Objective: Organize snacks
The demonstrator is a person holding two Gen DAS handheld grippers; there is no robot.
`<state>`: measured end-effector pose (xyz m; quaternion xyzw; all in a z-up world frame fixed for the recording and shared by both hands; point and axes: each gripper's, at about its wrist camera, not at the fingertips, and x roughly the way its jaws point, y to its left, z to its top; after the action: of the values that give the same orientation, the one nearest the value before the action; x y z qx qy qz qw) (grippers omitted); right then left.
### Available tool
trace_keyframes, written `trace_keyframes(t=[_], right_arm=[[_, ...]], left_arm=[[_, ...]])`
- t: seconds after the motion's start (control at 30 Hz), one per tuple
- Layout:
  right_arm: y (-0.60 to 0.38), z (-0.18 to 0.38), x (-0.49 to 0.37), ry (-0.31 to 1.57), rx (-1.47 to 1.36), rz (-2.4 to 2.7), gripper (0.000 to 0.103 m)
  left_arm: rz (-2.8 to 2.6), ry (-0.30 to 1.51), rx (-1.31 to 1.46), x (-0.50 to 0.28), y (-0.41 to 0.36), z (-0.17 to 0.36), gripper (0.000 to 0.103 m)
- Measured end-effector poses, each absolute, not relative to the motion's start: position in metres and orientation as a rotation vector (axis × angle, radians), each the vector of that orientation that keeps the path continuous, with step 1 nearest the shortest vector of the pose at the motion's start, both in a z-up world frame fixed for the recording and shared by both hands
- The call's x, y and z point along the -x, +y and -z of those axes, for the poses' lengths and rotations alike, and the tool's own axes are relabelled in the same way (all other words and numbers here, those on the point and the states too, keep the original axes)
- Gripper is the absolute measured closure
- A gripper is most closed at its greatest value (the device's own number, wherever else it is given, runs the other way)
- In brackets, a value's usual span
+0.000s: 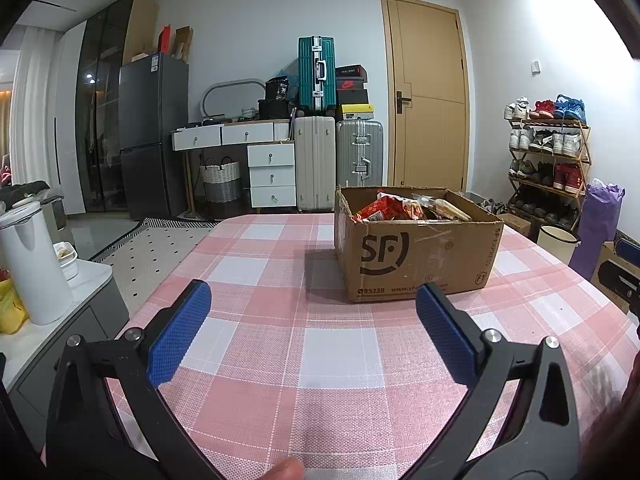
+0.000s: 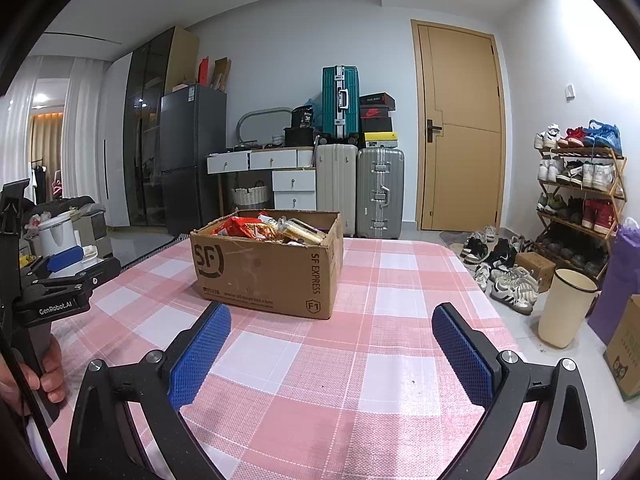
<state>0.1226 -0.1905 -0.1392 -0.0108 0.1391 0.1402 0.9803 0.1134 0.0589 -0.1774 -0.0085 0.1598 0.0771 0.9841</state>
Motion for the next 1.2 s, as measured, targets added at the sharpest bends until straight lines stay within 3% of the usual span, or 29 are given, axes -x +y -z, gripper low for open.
trace_keyframes(t=[1.2], right_arm=[[-0.1902,0.1398,-0.1227,0.28,0.021,-0.282,0.001]], left_arm=[[-0.155,0.329,0.017,-0.1137,0.06,0.18,0.001]])
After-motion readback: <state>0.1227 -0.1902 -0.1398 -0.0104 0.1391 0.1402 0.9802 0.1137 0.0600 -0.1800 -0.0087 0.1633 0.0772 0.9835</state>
